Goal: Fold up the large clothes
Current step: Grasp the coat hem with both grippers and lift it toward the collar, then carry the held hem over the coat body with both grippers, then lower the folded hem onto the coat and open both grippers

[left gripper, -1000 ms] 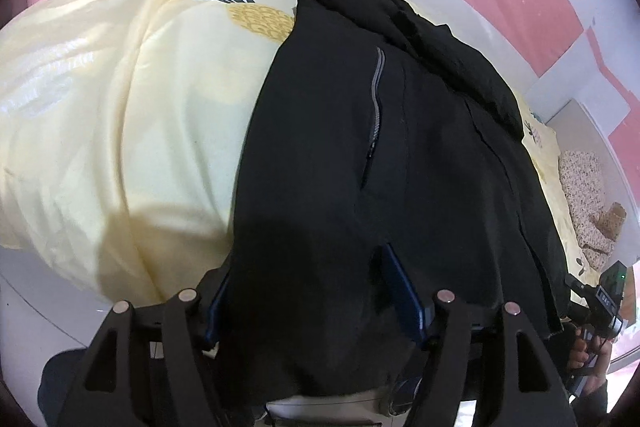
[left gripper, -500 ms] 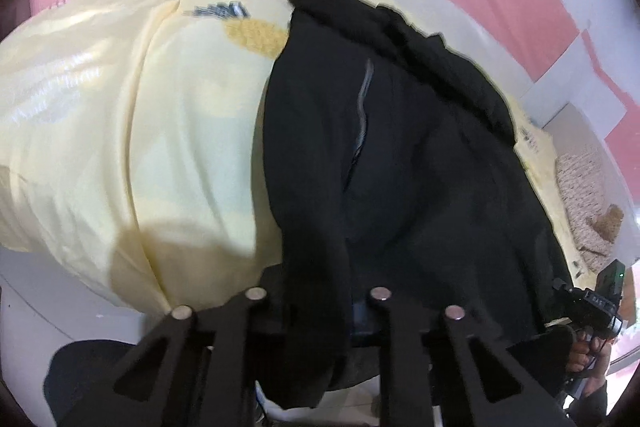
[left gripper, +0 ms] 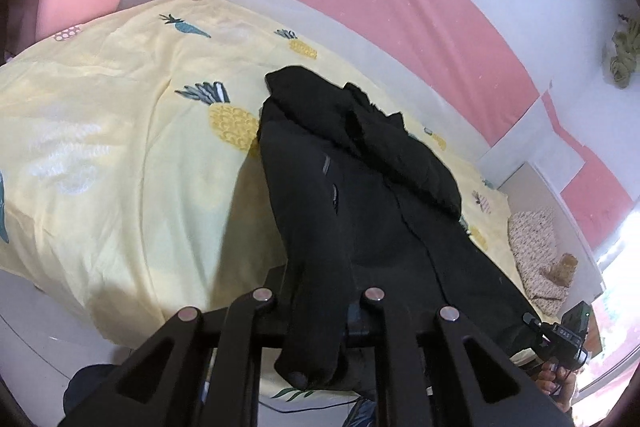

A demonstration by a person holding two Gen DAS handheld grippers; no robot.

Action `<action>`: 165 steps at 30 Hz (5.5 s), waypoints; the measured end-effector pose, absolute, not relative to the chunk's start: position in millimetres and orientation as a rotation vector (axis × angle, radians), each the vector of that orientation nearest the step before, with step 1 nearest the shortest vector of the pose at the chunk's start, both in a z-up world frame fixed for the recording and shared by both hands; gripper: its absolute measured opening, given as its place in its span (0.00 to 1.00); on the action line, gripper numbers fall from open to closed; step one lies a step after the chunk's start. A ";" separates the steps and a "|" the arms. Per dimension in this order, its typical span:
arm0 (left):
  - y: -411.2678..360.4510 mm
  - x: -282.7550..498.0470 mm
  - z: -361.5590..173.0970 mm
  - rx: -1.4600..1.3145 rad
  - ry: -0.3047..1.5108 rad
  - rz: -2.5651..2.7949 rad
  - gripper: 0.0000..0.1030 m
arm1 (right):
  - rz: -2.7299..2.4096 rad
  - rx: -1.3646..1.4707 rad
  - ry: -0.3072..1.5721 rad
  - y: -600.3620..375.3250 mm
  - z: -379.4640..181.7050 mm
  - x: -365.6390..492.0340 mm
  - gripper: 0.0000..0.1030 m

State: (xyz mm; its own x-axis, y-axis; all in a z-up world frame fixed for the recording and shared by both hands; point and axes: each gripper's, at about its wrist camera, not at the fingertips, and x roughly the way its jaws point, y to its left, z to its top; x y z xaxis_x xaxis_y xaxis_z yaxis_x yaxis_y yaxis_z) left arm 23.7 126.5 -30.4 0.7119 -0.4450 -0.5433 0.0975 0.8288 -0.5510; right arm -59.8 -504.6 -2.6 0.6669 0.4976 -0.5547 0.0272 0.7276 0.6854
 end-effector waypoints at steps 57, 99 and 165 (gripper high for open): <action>39.6 501.1 -20.0 -0.454 0.826 -0.245 0.42 | 0.206 0.815 0.754 -536.5 6.5 390.1 0.64; 90.4 359.5 -87.4 -0.480 0.842 -0.187 0.82 | 0.184 0.685 0.876 -552.0 -52.9 238.3 0.77; 98.3 184.3 -7.6 -0.433 0.882 -0.371 0.73 | 0.167 0.573 0.774 -536.8 27.1 99.9 0.67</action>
